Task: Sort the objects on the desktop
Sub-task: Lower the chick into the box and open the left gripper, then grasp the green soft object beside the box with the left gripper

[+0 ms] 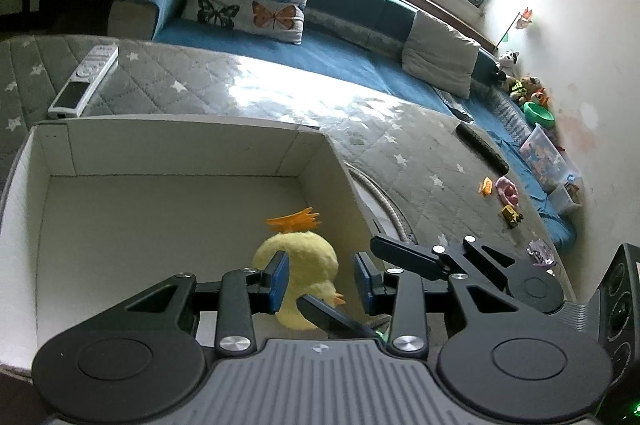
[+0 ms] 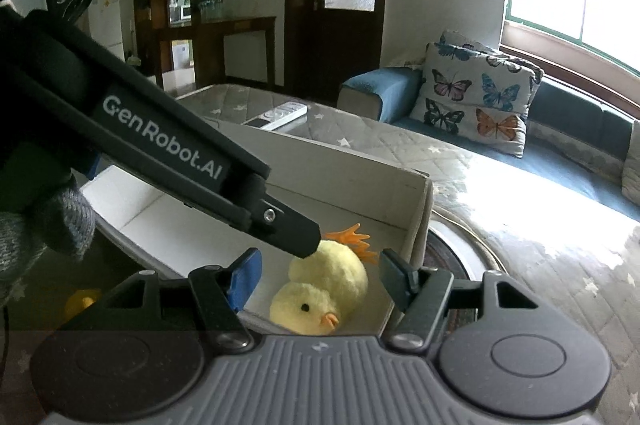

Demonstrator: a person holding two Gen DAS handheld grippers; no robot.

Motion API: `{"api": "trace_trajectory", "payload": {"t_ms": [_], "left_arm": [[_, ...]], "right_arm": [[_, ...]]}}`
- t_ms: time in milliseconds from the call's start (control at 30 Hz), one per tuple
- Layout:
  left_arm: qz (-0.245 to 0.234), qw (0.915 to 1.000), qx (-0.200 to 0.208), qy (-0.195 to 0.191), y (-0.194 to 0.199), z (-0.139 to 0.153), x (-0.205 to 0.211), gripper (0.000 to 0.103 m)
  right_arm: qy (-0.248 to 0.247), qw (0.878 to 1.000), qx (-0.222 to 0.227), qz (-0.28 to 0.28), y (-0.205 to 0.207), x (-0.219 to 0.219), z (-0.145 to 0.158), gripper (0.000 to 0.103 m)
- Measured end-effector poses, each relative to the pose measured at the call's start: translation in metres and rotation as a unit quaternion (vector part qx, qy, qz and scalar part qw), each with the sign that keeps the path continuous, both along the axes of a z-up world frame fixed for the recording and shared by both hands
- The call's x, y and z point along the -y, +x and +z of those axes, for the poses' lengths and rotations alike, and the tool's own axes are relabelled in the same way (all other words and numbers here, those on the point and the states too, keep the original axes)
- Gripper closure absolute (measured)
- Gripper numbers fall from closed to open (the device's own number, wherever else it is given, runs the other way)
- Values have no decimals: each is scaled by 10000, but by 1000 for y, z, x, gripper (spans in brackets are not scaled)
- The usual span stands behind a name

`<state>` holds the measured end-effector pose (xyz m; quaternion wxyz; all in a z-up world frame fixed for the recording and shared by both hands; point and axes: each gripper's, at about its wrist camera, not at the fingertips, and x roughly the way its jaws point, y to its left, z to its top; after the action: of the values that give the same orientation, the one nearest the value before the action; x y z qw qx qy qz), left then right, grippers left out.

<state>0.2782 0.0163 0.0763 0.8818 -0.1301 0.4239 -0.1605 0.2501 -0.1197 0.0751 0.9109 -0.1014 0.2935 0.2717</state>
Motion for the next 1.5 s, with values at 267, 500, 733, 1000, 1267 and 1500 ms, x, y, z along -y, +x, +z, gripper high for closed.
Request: {"api": "trace_trajectory", "payload": {"t_ms": [267,500,733,1000,1267,1500], "left_arm": [[-88,9995,298,98,-30,10,7,65],[-180,9988,403,198,-53,10,15,64],[-213,9986,437,221,-74,3,16,65],[-206,9993,256,203,-84,-12,20,64],[-263,9996,47,68,-80,-23,34,65],[-198,9995,-200,-108,-68,-35,48,65]], "right_arm": [[128,9997,188,-46,-34,14,12,37],[246,9994,250,-17,-67,23,17,37],[283,9993,261,23,-93,28,12,36],[273,9995,133,-86,-111,36,-2,36],[245,9986,-6,-469,-110,51,-17,37],[288,9974,-145,-647,-100,58,-26,37]]}}
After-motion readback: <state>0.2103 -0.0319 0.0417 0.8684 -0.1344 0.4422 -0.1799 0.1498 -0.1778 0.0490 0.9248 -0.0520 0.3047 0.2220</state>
